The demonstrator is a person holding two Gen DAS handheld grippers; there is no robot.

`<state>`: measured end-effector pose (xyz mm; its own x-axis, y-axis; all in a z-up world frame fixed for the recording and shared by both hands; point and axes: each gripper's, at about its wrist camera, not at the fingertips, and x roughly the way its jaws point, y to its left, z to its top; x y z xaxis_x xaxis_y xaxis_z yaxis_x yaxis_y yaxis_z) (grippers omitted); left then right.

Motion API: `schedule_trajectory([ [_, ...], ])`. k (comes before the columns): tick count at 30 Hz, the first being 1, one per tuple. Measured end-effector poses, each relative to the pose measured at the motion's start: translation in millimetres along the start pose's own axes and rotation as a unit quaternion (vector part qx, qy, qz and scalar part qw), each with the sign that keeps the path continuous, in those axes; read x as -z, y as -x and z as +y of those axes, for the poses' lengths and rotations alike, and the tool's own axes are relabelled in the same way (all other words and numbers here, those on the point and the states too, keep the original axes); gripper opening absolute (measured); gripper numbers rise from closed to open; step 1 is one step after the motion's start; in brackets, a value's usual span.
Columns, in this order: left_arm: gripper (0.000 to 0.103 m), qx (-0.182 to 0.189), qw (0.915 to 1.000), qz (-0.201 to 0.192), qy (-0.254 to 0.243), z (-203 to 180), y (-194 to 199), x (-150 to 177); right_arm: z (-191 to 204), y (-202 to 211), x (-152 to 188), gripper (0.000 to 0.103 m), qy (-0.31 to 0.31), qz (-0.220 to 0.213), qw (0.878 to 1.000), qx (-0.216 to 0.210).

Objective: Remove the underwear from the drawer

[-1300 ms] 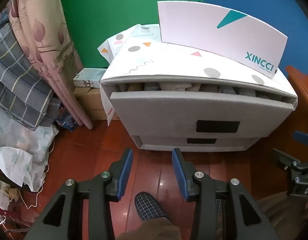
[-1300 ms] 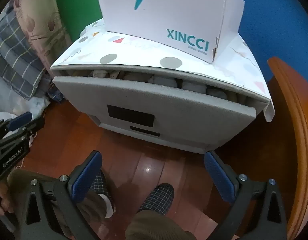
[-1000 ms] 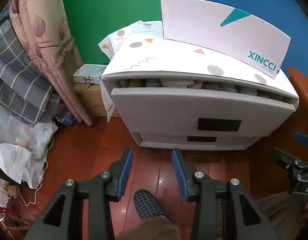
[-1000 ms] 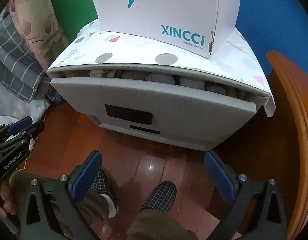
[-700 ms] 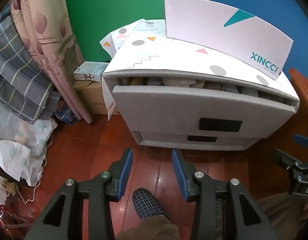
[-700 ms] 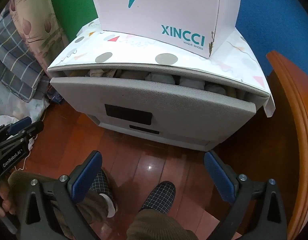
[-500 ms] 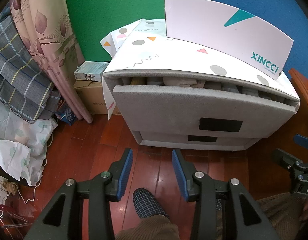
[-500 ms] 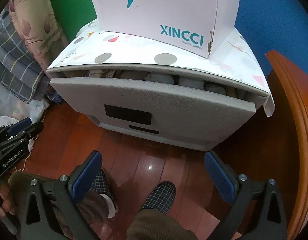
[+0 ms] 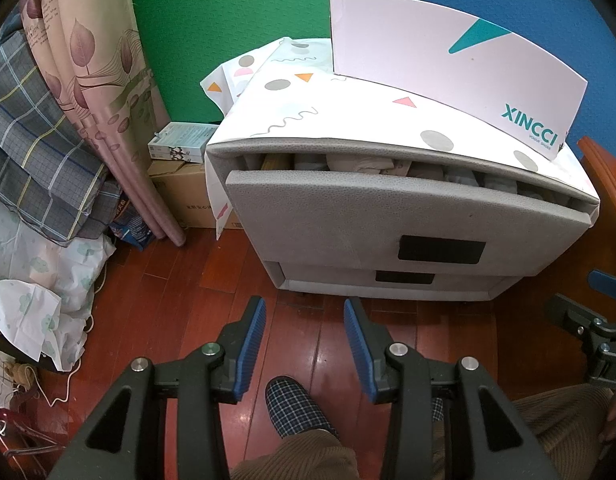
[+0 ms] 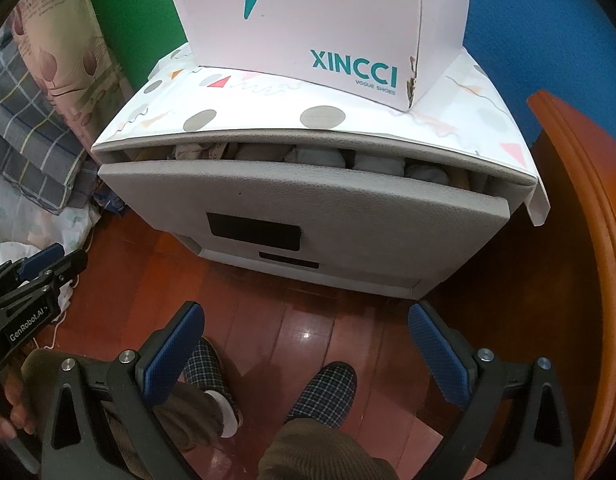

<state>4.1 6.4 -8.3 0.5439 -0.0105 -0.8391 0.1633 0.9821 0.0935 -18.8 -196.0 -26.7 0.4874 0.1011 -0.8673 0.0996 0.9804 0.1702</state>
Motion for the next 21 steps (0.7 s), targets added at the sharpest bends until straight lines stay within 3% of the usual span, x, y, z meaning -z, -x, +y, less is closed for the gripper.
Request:
schedule_trajectory([
  [21,0.041,0.001,1.0000,0.001,0.002,-1.8,-1.2,0.0,-2.3,-3.0,0.7,0.101,-0.012,0.006,1.000,-0.001],
])
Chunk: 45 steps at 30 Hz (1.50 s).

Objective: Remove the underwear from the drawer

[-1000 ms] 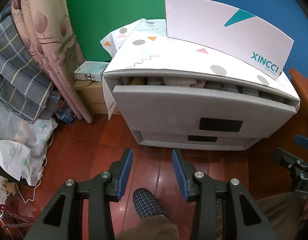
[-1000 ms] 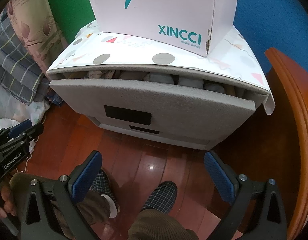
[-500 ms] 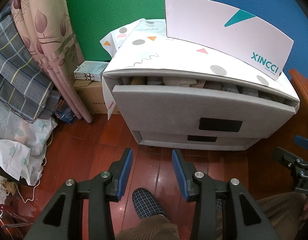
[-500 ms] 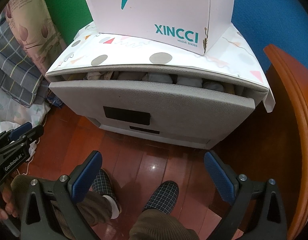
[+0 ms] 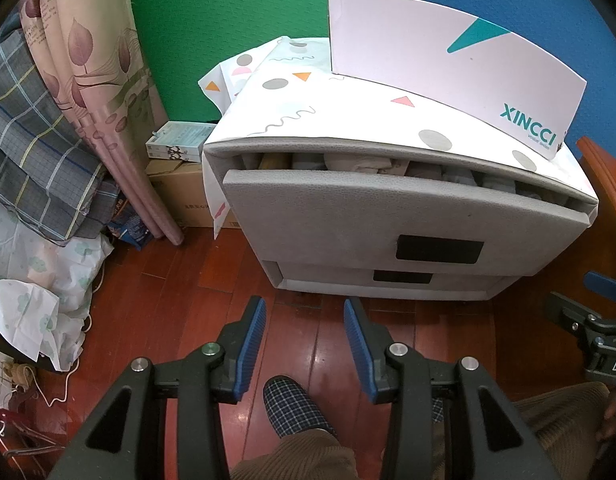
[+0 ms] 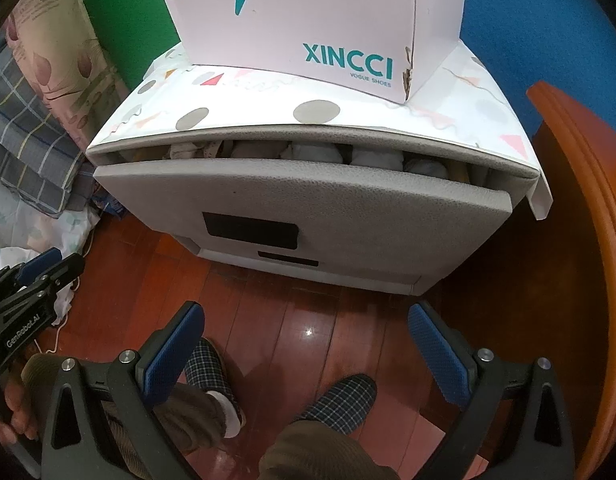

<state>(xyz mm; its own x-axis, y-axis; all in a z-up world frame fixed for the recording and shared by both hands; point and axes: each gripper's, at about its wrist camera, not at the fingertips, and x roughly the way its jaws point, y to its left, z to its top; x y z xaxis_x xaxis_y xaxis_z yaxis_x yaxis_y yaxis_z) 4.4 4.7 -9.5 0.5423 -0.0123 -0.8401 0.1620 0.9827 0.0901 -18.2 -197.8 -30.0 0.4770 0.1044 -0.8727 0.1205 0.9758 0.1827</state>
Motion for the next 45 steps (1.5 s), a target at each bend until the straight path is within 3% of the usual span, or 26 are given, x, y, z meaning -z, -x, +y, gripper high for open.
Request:
schedule_trajectory([
  [11,0.042,0.017,0.9998,0.004,0.010,-4,0,0,1,-5,-1,0.101,-0.002,0.004,1.000,0.001],
  [45,0.041,0.014,0.9997,0.011,0.019,1,-7,-3,-8,-13,-1,0.101,-0.015,0.010,1.000,0.008],
])
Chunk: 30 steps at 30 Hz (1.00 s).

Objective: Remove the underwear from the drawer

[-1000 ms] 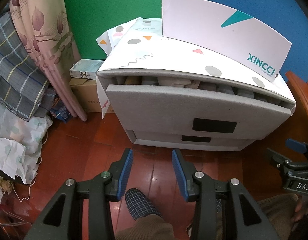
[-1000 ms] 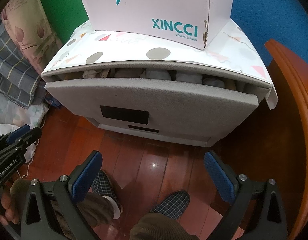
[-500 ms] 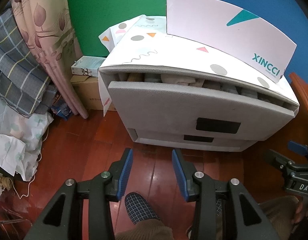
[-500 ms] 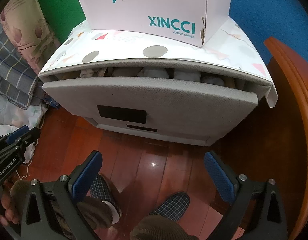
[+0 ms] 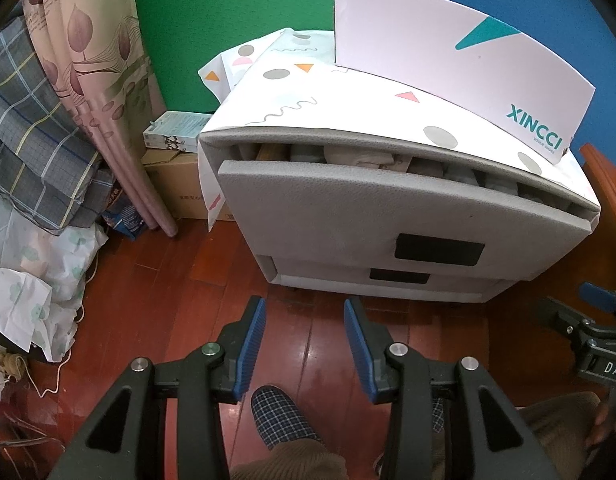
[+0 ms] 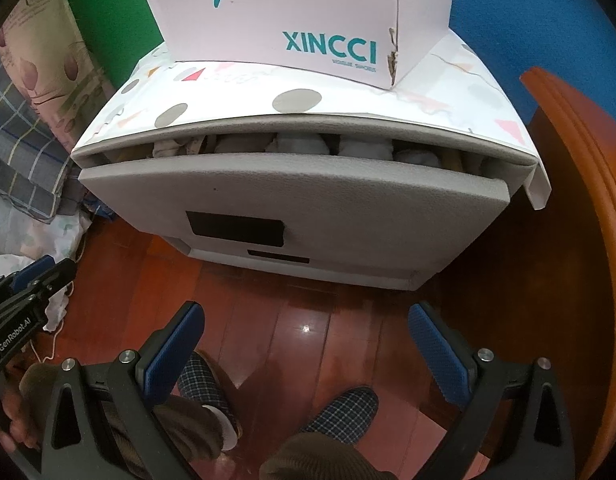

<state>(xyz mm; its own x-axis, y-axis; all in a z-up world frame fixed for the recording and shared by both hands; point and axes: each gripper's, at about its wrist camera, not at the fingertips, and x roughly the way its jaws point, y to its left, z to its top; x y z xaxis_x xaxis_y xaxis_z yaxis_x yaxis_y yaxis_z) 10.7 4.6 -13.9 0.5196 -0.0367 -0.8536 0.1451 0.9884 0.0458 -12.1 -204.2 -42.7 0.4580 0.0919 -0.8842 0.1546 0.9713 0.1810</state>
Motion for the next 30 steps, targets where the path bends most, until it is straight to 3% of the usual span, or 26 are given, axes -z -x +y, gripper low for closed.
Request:
schedule_trajectory([
  [6,0.041,0.003,1.0000,-0.005,-0.008,3,1,1,-6,0,1,0.101,-0.010,-0.001,1.000,-0.004],
  [15,0.041,0.031,0.9970,0.005,-0.070,4,-5,-11,-14,4,3,0.101,-0.024,-0.003,1.000,-0.004],
  [30,0.042,0.009,0.9790,-0.026,-0.202,11,-32,-30,-20,7,3,0.101,-0.039,-0.004,0.999,0.019],
])
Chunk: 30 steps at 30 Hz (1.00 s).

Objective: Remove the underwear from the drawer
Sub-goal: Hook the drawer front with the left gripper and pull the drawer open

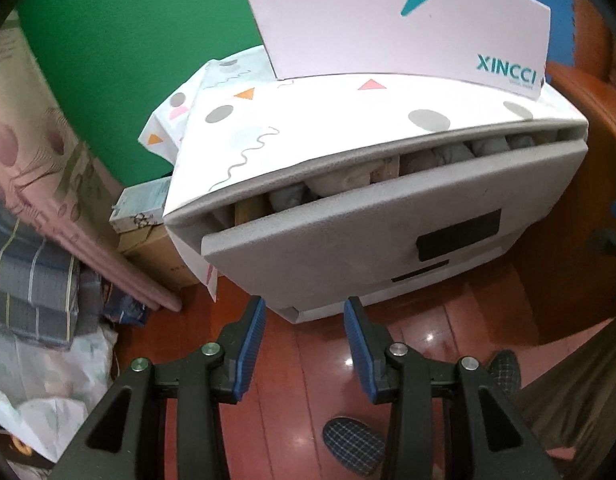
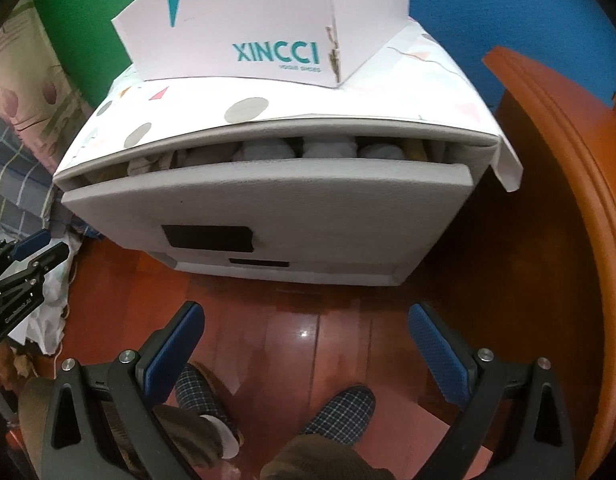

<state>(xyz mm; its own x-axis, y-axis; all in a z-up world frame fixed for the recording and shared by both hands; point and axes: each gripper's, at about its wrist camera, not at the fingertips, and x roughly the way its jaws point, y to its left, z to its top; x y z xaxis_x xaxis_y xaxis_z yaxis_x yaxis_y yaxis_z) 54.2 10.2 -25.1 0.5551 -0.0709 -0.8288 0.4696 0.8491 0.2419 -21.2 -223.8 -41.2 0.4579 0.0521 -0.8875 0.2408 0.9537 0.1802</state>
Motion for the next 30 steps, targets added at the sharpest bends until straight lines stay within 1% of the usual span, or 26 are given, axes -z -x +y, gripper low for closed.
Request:
schedule_trajectory([
  [3,0.042,0.000,0.9998,-0.006,-0.019,1,-4,-3,-2,0,0,0.101,-0.001,0.001,1.000,0.003],
  [9,0.042,0.012,0.9983,-0.020,-0.053,1,-9,-12,-4,-2,0,0.101,-0.004,0.007,1.000,0.003],
  [14,0.042,0.009,0.9965,-0.015,-0.082,-2,-20,-18,-5,-3,0,0.101,-0.006,0.010,1.000,0.004],
  [16,0.042,0.013,0.9958,-0.011,-0.090,-3,-24,-20,-6,-3,0,0.101,-0.009,0.010,1.000,0.004],
  [20,0.042,0.016,0.9954,-0.005,-0.094,-1,-33,-26,-7,-3,0,0.101,-0.009,0.011,1.000,0.004],
  [24,0.042,0.015,0.9944,-0.005,-0.105,-3,-33,-23,-7,-2,0,0.101,-0.009,0.011,1.000,0.002],
  [25,0.042,0.007,0.9942,-0.007,-0.107,-5,-32,-22,-7,-3,0,0.101,-0.010,0.011,1.000,0.002],
  [27,0.042,0.006,0.9936,-0.019,-0.112,-7,-29,-21,-7,-3,1,0.101,-0.011,0.012,1.000,0.000],
  [30,0.042,0.002,0.9914,-0.011,-0.131,-14,-32,-21,-8,-4,0,0.101,-0.009,0.014,1.000,-0.002],
])
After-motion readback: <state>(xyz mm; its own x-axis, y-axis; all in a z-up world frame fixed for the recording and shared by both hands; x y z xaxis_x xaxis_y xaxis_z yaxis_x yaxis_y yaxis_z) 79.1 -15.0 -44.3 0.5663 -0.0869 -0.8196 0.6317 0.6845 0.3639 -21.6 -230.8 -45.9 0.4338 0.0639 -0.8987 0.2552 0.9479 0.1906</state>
